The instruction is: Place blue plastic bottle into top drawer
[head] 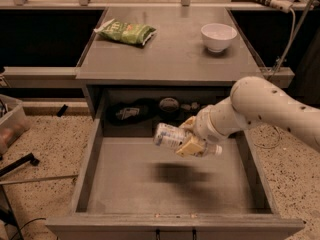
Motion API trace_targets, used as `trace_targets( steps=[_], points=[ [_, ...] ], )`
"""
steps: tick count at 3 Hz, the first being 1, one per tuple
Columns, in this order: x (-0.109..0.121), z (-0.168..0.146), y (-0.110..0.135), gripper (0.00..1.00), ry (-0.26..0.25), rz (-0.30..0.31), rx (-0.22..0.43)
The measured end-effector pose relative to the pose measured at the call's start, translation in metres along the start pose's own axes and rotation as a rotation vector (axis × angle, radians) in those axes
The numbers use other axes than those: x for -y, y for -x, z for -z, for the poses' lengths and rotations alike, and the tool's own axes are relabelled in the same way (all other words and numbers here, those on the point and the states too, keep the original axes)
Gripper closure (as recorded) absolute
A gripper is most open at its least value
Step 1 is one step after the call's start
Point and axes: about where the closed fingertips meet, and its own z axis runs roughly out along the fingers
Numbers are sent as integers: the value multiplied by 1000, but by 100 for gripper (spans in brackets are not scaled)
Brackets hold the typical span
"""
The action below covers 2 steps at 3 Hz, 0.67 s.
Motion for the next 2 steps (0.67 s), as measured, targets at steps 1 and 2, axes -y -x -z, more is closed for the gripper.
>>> trace_targets(
  steps=[1, 2],
  points=[
    [-26, -41, -31, 100, 84, -62, -22],
    [-44, -70, -43, 100, 148, -83, -36]
  ],
)
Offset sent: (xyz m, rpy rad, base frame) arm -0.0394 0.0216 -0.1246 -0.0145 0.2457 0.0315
